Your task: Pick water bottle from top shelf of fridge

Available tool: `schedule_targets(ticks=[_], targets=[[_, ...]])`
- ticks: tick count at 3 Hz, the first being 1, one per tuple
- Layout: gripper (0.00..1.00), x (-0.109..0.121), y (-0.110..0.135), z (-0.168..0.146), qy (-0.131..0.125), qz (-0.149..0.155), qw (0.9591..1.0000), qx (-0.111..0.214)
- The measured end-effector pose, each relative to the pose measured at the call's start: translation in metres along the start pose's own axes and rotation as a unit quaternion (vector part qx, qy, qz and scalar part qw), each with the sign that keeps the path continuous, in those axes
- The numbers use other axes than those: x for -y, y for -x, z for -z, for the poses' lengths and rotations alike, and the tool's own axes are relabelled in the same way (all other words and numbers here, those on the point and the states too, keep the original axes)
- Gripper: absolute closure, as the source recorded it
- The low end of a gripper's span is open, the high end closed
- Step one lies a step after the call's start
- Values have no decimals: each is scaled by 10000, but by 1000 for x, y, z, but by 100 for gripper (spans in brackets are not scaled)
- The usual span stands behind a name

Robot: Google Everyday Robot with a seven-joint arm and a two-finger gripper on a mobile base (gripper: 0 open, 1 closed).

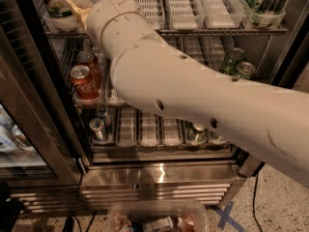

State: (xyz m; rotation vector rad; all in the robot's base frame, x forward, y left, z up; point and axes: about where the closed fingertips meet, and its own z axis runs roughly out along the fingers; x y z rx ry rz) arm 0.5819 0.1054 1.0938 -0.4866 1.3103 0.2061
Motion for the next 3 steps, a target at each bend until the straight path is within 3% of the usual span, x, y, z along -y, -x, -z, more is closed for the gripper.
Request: schedule_targets(ticks=[1, 2, 3], targets=[[16, 7, 2, -3, -185, 195, 9996, 8], [11, 11, 1, -9, -306, 332, 9990, -21], [17, 11, -5, -15, -374, 365, 9986, -116]])
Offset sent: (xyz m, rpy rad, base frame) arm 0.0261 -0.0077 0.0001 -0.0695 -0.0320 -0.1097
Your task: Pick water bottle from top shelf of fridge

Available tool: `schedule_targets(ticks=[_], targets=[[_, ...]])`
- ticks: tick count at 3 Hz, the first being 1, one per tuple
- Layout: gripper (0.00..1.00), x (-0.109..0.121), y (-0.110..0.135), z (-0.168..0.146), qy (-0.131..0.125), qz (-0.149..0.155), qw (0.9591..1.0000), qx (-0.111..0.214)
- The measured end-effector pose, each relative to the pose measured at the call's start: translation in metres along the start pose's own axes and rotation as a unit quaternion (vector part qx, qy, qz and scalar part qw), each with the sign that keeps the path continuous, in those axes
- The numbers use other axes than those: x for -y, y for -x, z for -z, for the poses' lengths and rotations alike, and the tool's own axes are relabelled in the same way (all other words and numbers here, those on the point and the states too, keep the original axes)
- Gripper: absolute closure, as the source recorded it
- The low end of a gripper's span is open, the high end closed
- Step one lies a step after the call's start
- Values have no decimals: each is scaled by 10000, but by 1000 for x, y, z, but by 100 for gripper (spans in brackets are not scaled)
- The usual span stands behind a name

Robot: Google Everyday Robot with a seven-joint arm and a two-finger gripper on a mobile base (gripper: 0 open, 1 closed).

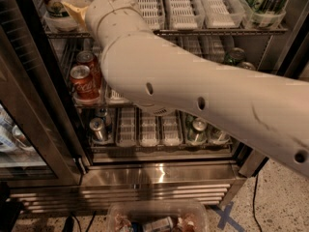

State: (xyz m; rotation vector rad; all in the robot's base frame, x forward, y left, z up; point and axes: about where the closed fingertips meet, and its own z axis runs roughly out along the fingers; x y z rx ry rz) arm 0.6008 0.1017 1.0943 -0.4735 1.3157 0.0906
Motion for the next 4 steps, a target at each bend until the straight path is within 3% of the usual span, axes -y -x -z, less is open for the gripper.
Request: schedule_targets(ticks=[1, 4], targets=[[22, 1, -6, -3, -93, -107, 9998, -145], [23, 3, -15, -12, -282, -262, 9987, -320]])
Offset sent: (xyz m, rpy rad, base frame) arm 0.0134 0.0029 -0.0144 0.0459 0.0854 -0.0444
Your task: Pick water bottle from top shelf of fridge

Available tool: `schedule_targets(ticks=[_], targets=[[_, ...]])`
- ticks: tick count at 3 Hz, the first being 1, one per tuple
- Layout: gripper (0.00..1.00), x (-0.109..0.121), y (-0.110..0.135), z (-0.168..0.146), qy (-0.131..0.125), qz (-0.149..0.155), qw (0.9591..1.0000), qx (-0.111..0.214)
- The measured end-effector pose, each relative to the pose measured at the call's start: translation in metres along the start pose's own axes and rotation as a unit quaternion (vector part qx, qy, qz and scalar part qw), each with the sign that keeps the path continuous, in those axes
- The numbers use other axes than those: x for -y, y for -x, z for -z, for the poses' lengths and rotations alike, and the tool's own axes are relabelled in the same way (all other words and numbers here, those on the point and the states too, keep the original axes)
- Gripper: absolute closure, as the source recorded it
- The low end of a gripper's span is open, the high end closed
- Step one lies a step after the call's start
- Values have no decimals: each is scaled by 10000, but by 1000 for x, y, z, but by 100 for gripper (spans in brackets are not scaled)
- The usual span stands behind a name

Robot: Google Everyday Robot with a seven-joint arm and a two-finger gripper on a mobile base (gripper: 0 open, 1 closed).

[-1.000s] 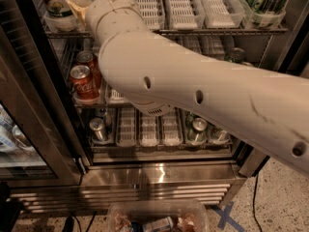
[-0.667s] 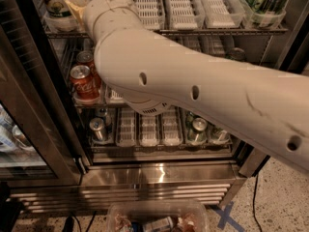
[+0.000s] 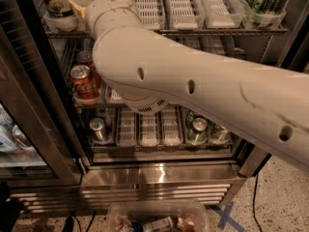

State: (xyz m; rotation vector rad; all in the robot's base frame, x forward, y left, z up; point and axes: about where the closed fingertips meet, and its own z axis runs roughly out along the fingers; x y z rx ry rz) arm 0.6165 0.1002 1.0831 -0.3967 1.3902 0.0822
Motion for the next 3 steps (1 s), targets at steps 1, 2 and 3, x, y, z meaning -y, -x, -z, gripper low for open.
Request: schedule_targets(ticks=[1, 2, 3], targets=[[30, 6, -6, -5, -114, 17, 9999, -44], [30, 6, -8, -8, -143, 33, 9999, -62], [49, 6, -10, -10, -145, 41, 9999, -72]])
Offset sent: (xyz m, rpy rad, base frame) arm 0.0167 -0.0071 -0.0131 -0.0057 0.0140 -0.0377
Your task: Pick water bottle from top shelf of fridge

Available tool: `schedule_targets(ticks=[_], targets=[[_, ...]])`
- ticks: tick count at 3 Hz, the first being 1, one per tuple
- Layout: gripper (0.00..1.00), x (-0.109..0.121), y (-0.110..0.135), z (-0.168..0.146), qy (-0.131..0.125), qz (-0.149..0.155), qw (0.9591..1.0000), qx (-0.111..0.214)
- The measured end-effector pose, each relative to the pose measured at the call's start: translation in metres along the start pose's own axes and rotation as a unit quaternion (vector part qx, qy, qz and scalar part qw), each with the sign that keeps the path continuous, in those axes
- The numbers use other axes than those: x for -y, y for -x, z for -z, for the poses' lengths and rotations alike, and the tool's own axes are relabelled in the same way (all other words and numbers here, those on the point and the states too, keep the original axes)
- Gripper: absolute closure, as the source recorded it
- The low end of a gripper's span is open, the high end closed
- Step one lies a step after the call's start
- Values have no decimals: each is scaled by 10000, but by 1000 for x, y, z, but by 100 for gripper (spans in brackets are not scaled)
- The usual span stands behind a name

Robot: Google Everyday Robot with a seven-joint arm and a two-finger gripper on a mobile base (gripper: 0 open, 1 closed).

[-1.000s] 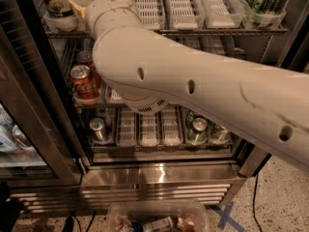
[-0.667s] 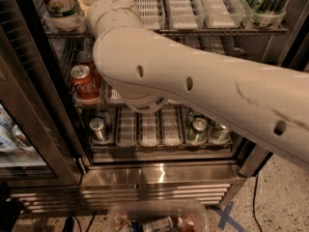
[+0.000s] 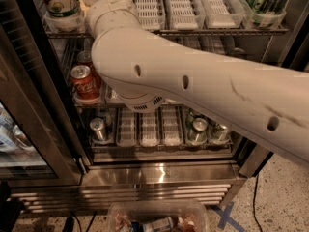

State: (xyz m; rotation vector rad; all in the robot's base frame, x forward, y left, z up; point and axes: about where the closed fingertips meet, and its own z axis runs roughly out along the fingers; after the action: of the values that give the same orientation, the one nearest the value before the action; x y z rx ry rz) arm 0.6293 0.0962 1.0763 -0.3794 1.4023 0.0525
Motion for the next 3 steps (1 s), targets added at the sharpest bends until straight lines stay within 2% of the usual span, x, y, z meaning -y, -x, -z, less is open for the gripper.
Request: schedule_targets(ticks=[2, 3], targets=[[95, 0, 0, -1, 6, -2, 10000, -4], [100, 0, 0, -1, 6, -1, 10000, -4]])
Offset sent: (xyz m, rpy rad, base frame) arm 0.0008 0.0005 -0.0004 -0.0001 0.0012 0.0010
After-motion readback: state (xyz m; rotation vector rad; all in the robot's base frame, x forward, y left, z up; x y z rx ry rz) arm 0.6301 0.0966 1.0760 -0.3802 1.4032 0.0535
